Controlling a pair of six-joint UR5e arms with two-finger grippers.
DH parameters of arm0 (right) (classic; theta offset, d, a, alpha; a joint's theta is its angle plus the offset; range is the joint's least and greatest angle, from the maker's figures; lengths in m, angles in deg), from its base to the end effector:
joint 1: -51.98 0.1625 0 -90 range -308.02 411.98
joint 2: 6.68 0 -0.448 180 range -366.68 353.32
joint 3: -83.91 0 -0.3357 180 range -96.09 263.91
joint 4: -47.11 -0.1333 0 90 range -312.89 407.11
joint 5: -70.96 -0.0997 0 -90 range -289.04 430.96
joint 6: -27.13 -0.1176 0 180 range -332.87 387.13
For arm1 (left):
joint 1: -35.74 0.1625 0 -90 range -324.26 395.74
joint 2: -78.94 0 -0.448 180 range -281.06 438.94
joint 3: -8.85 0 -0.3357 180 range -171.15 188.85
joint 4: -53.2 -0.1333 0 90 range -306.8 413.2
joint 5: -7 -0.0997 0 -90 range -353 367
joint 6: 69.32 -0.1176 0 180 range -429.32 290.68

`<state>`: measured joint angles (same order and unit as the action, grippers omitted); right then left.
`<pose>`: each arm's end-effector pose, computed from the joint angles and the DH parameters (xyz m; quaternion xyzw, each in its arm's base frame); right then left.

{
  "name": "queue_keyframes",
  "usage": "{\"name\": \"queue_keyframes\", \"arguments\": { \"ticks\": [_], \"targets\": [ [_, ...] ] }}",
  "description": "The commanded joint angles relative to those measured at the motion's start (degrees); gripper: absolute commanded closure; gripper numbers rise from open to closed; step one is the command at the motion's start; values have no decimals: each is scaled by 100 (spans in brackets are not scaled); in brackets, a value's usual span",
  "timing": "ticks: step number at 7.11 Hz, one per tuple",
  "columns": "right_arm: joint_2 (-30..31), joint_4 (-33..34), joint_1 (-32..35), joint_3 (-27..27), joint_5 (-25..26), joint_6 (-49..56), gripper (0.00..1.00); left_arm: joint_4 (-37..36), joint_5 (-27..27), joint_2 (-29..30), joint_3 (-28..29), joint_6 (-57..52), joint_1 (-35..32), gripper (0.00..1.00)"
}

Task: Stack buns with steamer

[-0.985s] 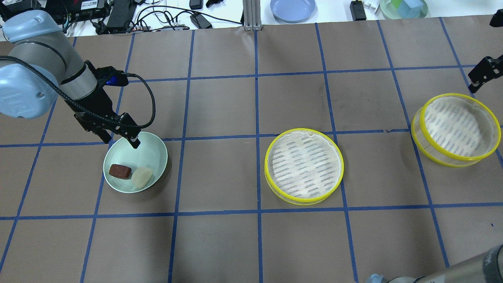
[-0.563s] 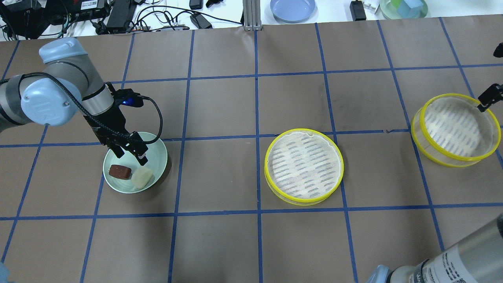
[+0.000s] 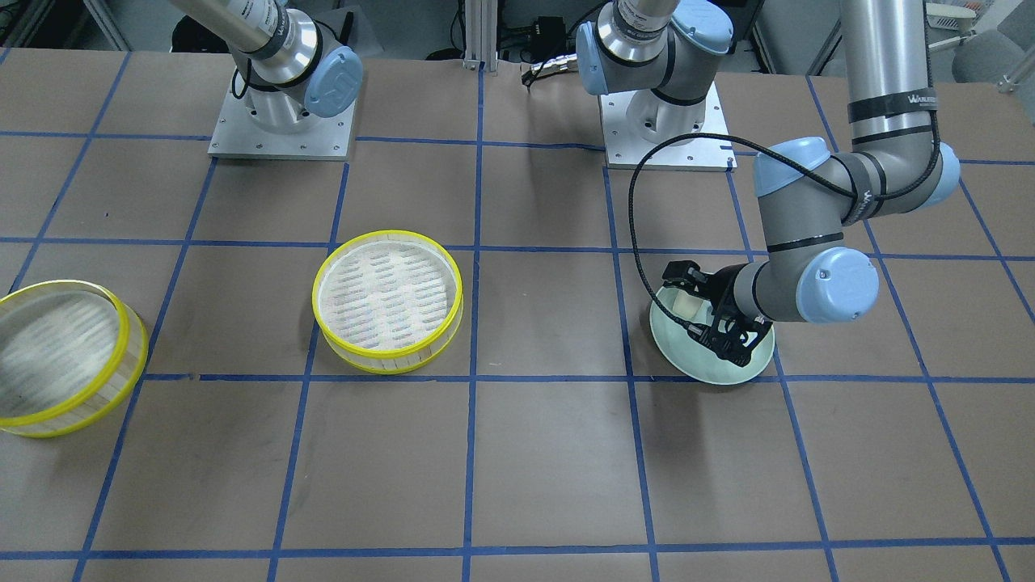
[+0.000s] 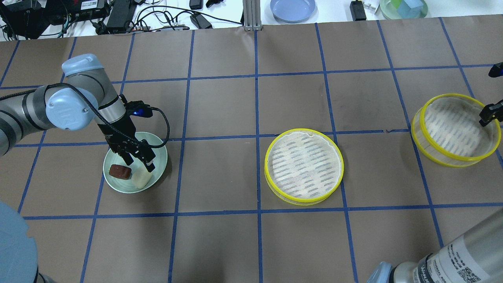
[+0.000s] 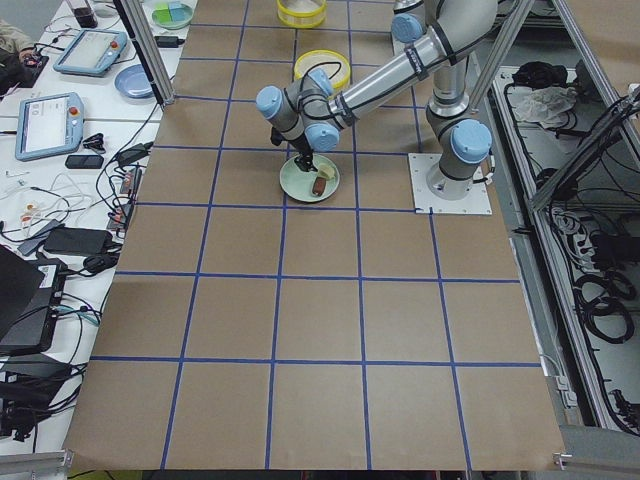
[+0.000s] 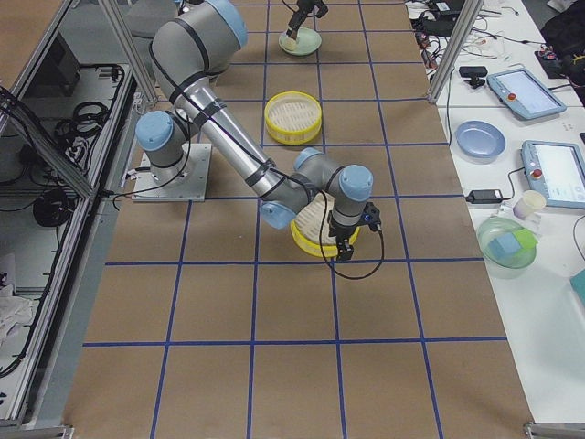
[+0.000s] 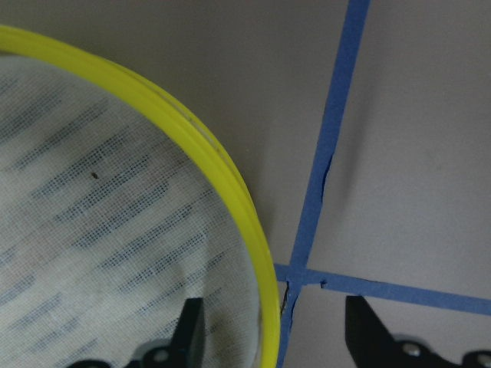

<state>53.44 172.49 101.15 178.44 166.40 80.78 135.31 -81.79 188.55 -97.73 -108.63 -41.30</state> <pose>-0.3010 -0.5352 0.2459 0.1111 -0.9926 -0.0291 0.0384 -0.0307 -0.4722 0.2355 -0.2185 -0.9447 -0.2149 0.1169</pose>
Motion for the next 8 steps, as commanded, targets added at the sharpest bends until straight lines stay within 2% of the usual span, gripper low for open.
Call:
{"name": "queue_keyframes", "arguments": {
  "ticks": [1, 2, 3, 4, 5, 6, 8],
  "targets": [
    [-1, -31, -4, -5, -7, 5, 100, -134, -41, 201, -90, -15, -3, 0],
    [69, -170, -4, -13, -16, 5, 100, -134, -129, 210, -91, -33, -3, 6],
    [269, -546, -4, -57, -16, 14, 100, -143, -330, 219, -56, -33, -3, 44],
    [550, -1011, 39, -75, -16, 31, 100, -143, -436, 219, -30, -15, 5, 76],
    [796, -1155, 127, -75, -60, 180, 100, -134, -437, 219, -29, -6, 5, 100],
    [964, -1208, 284, -75, -77, 190, 100, -134, -428, 219, -29, 2, 5, 100],
    [1298, -1803, 706, -93, -25, -281, 100, -186, -175, 193, 14, 37, 5, 100]
  ]
}}
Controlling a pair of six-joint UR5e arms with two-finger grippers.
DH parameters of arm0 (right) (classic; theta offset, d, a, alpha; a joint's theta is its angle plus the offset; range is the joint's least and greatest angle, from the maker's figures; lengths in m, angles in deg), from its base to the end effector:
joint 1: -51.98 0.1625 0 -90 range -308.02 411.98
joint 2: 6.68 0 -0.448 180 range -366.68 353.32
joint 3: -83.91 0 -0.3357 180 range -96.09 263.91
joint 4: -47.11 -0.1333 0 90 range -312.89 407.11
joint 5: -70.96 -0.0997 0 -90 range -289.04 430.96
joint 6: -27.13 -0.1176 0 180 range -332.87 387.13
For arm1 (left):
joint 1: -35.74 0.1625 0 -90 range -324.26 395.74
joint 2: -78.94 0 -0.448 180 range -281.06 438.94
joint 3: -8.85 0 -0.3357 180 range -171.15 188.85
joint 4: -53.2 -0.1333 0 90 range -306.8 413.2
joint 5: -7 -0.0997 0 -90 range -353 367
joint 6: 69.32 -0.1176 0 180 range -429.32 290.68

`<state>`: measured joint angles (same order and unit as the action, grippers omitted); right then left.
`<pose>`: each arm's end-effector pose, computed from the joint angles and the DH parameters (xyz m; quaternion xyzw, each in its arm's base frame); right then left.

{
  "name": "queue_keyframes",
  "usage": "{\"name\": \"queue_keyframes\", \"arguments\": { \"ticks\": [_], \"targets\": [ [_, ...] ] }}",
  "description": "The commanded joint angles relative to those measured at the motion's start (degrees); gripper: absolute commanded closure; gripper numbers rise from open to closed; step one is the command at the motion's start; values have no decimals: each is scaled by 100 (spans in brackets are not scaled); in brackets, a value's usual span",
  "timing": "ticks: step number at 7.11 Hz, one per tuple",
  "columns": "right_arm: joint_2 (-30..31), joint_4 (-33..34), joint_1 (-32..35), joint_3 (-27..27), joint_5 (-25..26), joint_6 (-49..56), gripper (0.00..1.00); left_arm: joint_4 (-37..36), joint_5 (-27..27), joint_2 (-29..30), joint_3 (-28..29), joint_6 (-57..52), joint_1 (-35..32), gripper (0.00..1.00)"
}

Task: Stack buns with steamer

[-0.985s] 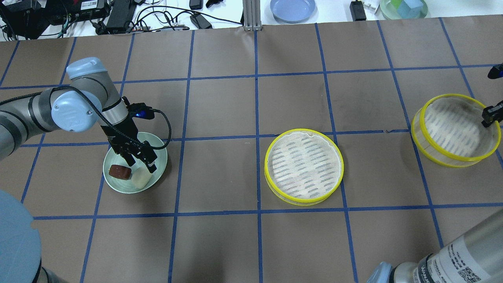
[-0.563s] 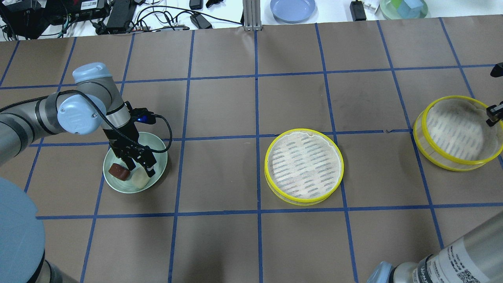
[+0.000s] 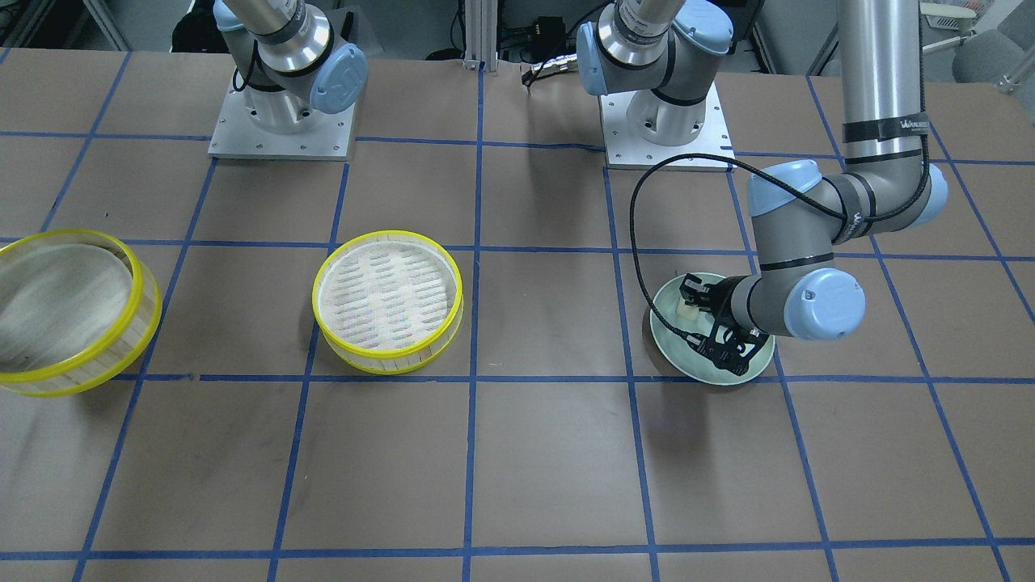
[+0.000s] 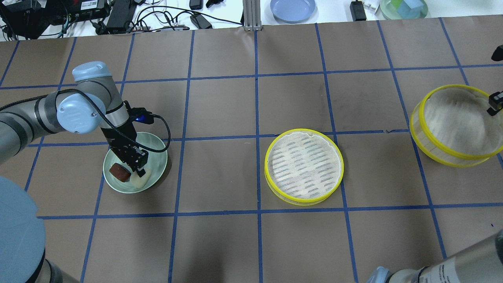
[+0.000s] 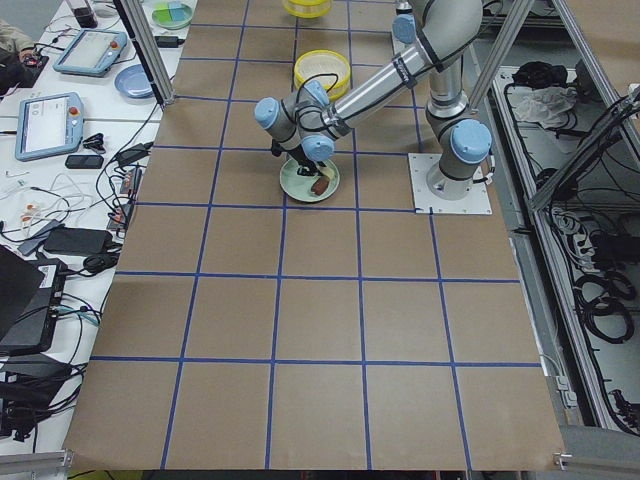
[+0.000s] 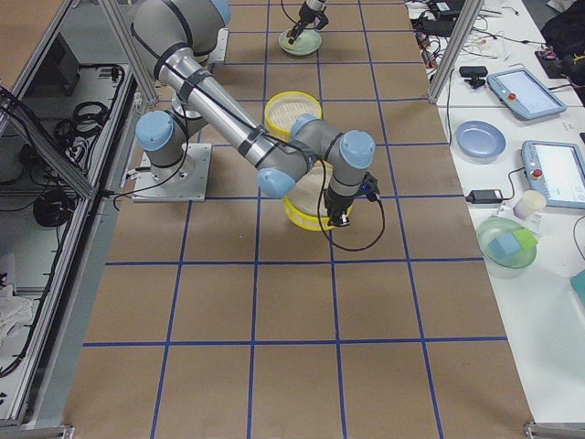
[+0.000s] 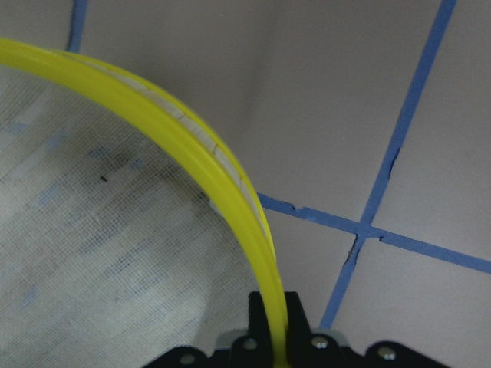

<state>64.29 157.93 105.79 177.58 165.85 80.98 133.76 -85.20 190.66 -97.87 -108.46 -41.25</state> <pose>-0.2262 -0.5179 0.3361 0.1540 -0.9870 -0.0418 0.0186 -0.0222 -0.4762 0.2189 -0.2235 -0.9418 -0.2330 0.0933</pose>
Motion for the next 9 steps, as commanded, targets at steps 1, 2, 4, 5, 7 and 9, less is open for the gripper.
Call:
{"name": "queue_keyframes", "arguments": {
  "ticks": [1, 2, 4, 5, 7, 9],
  "targets": [
    [241, -507, 314, 2, 21, -567, 100, -23, 385, -158, 272, 20, -8, 100],
    [242, -509, 445, 11, 29, -734, 100, 134, 396, -333, 632, 186, -122, 100],
    [443, -726, 822, 108, 38, -1542, 100, 285, 1332, -720, 846, 1559, -384, 100],
    [601, -902, 981, 186, 38, -1919, 100, 224, 1388, -870, 881, 2229, -839, 100],
    [1100, -931, 1105, 737, 29, -2702, 100, 75, 2229, -898, 1022, 3897, -1666, 100],
    [1261, -922, 1106, 969, 12, -2793, 100, -625, 3029, -715, 970, 5033, -2413, 100]
  ]
}}
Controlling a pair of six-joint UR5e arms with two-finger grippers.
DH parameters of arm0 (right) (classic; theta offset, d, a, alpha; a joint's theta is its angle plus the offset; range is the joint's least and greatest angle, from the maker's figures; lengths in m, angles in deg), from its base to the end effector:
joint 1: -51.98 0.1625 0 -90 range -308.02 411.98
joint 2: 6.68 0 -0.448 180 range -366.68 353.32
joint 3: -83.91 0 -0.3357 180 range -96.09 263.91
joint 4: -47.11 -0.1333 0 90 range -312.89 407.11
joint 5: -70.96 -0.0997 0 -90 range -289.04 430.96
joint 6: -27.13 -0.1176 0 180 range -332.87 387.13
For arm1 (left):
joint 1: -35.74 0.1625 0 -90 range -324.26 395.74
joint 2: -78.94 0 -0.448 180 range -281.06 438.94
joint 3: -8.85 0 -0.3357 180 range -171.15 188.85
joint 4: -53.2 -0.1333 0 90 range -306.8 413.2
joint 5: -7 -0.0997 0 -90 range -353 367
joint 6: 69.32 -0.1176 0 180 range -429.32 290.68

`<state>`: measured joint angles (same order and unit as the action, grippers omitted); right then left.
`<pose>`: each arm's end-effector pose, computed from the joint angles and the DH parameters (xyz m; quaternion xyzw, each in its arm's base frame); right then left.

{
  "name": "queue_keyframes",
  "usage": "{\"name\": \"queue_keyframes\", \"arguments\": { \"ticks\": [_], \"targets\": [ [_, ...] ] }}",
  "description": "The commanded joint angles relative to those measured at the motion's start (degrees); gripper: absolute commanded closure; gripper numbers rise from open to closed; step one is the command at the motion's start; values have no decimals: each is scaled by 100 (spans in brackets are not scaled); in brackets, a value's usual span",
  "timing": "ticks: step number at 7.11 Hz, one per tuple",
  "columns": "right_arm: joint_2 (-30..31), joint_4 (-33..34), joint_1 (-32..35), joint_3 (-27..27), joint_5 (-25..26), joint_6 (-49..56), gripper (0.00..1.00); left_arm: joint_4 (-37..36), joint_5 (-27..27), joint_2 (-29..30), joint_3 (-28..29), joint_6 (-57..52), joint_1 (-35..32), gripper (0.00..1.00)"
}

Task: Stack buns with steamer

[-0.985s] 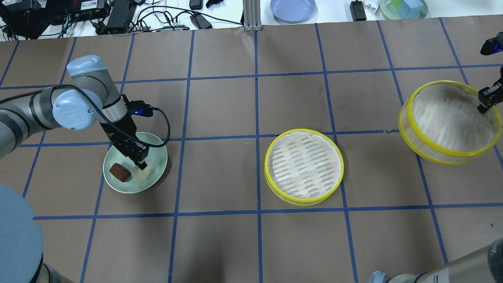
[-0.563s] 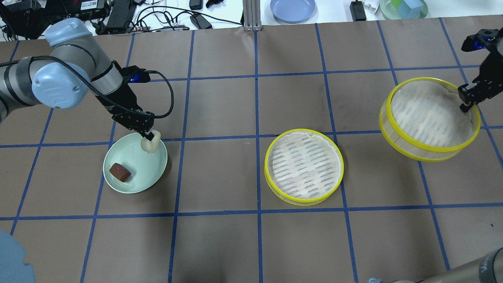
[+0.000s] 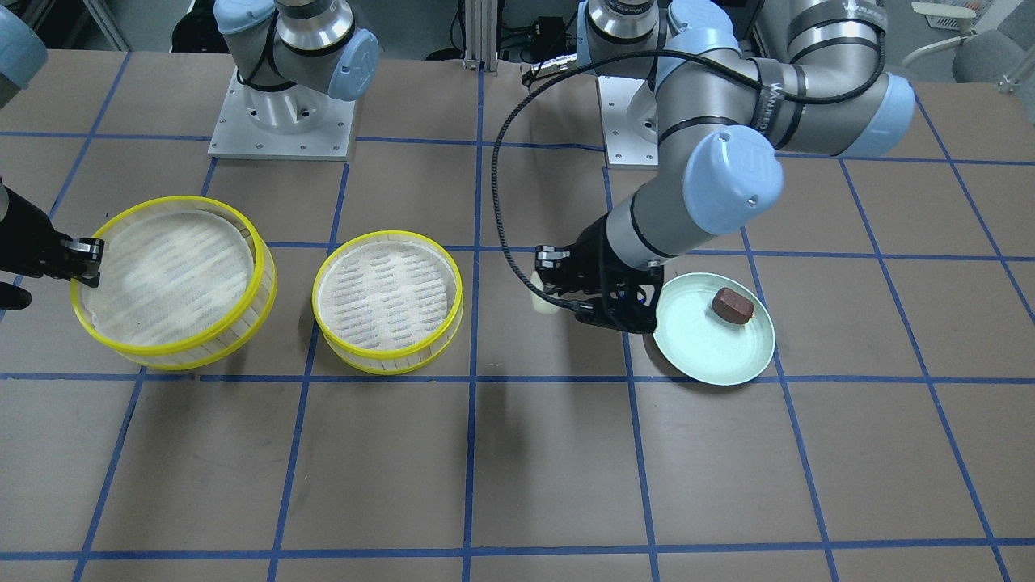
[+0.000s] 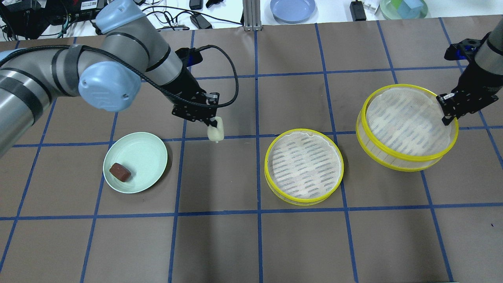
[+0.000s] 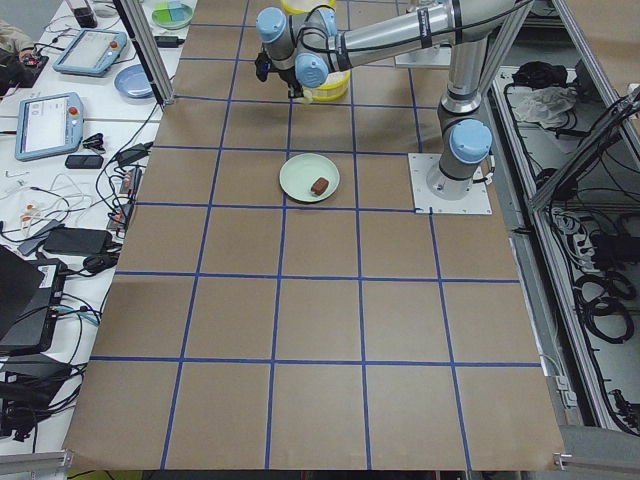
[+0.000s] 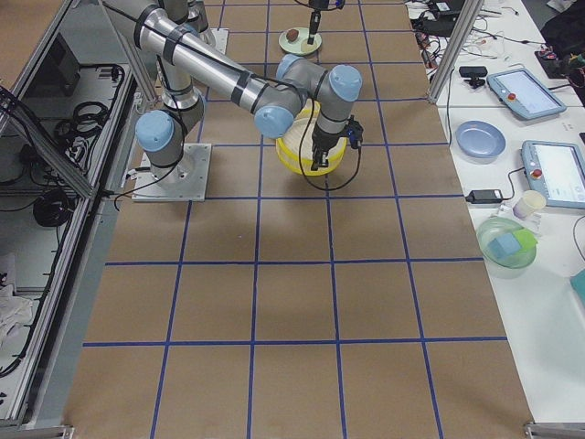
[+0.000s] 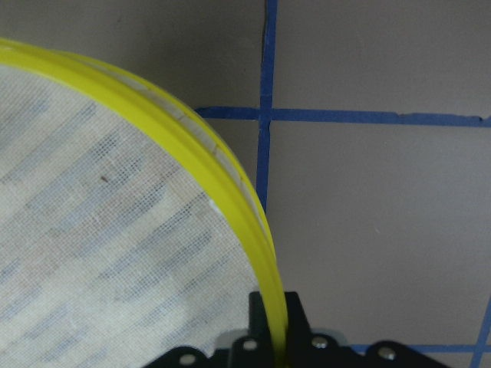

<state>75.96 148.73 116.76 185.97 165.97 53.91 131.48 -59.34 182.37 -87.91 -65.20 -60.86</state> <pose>-0.0834 -0.4657 0.3656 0.0165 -0.9966 -0.0802 0.0094 -0.2370 -0.4778 0.3612 -0.0060 -0.9762 -0.0911 0.1968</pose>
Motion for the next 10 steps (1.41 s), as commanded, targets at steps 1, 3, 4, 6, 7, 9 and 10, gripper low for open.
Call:
{"name": "queue_keyframes", "arguments": {
  "ticks": [1, 3, 4, 6, 7, 9, 10],
  "targets": [
    [95, -1, 8, 139, 27, -77, 100, -819, 777, 238, -105, 1096, -717, 100],
    [130, -10, 8, 156, 18, -86, 100, -1078, 860, 501, -167, 1258, -999, 100],
    [130, -10, 8, 157, 1, -86, 100, -1087, 851, 677, -167, 1258, -1027, 100],
    [130, -10, 8, 165, -26, -95, 100, -1087, 798, 933, -420, 1250, -1062, 100],
    [130, -45, 17, 244, -43, -173, 100, -1078, 789, 1021, -430, 1267, -1253, 100],
    [130, -45, 148, 341, -70, -323, 100, -1096, 789, 1004, -361, 1346, -1291, 10],
    [130, -45, 314, 341, -79, -506, 100, -1105, 755, 987, -325, 1303, -1282, 0]
  ]
}}
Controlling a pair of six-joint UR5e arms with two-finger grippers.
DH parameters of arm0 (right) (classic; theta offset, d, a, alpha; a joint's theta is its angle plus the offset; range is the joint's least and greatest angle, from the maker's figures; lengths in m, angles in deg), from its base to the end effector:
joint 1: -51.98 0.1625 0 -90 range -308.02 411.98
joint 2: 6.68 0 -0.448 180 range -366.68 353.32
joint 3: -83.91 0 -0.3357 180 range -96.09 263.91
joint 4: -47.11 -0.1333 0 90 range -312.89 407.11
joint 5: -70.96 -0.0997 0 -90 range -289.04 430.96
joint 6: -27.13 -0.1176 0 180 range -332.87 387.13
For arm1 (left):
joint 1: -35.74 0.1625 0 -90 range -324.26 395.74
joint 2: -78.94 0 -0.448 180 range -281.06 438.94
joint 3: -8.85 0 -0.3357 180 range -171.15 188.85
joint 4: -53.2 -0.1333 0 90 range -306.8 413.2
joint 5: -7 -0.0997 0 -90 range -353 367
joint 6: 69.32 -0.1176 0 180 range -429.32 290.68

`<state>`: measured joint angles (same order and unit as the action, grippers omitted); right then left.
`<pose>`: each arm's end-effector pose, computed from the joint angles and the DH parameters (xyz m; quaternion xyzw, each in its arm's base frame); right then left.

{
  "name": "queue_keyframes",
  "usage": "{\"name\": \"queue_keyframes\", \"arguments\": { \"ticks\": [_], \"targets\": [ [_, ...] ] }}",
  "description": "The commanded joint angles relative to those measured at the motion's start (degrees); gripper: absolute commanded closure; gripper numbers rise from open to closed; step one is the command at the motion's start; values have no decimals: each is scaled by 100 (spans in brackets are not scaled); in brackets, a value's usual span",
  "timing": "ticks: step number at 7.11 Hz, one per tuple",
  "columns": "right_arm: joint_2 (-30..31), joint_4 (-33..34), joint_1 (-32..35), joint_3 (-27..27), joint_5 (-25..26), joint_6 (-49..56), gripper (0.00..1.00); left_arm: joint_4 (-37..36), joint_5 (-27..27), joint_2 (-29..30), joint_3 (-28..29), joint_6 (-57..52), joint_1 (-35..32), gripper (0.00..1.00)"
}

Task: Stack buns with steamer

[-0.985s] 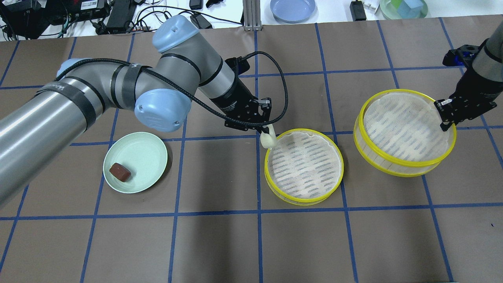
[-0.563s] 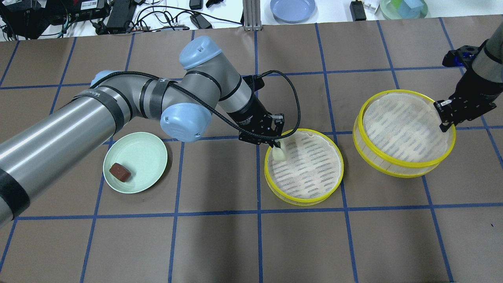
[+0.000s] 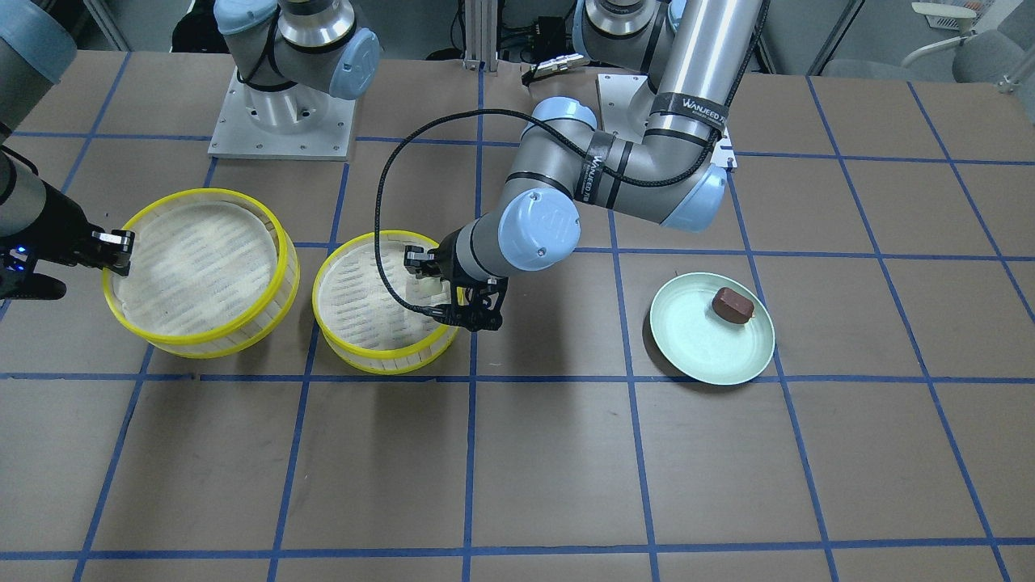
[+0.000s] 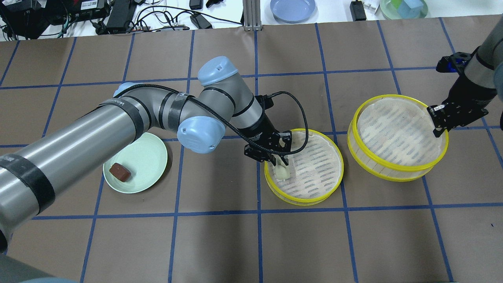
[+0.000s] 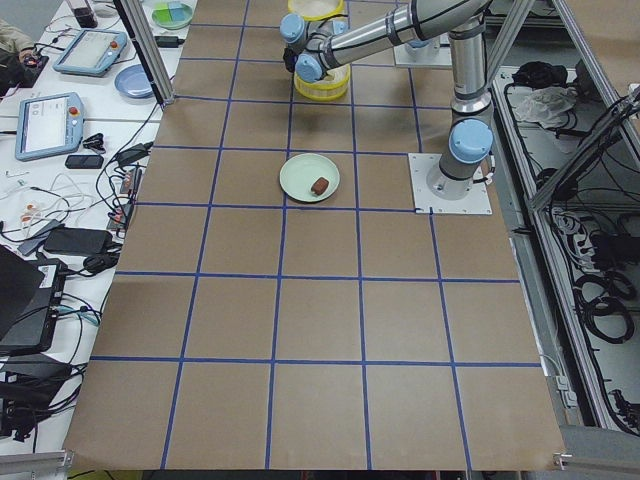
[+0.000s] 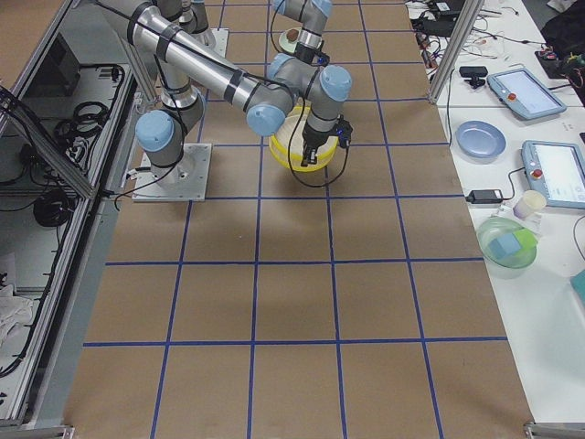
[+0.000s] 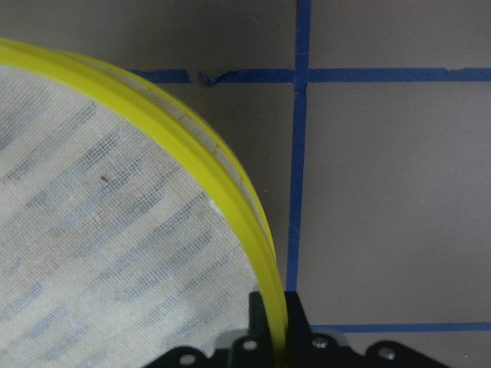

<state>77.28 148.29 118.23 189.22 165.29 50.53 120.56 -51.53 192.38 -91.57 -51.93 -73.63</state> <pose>-0.0622 -0.4503 0.3528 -0.0003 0.9954 0.0962 0.0009 -0.3612 -0.4404 0.2687 0.0100 -0.9582 -0.1744 0.2265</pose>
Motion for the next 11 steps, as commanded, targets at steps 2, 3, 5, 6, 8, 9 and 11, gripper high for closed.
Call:
{"name": "queue_keyframes", "arguments": {
  "ticks": [2, 3, 5, 6, 8, 9, 11],
  "targets": [
    [-12, -1, 248, 16, -11, -336, 100, 5, -603, -32, 242, 1, -5, 0],
    [-3, -10, 256, 16, -11, -415, 100, 5, -563, -23, 252, 27, -5, 0],
    [-3, -10, 265, 33, -11, -433, 100, -21, -528, 21, 234, 428, -57, 0],
    [-3, -10, 265, 51, -11, -433, 100, -30, -493, 21, 243, 562, -110, 0],
    [-3, -10, 265, 60, -37, -468, 100, 101, -989, -251, 470, 476, 282, 1],
    [6, -2, 387, 51, -133, -790, 100, 146, -1516, -408, 567, 458, 537, 2],
    [6, -1, 974, 51, -143, -1458, 100, 651, -2859, -716, 665, -608, 1134, 1]
  ]
}}
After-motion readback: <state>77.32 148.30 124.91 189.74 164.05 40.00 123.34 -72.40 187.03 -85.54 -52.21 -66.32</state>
